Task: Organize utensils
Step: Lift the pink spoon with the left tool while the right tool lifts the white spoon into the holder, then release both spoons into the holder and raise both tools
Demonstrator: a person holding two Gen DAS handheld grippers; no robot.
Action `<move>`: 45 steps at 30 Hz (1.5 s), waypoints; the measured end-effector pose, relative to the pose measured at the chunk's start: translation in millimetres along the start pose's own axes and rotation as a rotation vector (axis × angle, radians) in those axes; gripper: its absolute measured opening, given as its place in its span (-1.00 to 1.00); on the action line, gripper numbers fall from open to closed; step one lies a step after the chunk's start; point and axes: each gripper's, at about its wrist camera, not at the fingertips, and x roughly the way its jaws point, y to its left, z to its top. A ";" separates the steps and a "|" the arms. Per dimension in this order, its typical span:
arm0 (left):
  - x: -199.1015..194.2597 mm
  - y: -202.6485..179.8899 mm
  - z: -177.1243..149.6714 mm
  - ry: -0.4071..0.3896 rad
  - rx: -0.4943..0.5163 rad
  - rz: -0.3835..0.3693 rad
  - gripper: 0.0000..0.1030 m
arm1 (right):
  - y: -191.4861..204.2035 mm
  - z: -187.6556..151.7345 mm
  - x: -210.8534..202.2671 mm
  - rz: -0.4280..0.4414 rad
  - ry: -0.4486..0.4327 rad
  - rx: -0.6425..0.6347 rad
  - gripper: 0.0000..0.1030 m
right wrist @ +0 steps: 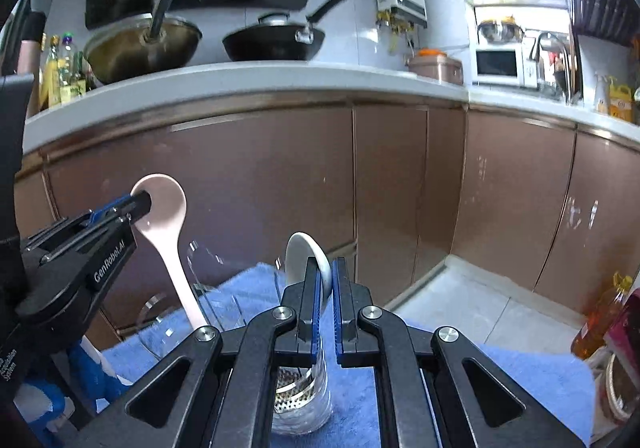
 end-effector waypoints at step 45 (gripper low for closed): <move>-305.4 107.1 71.4 -0.303 -0.045 -0.101 0.48 | -6.0 8.4 -306.5 0.054 -0.274 0.096 0.67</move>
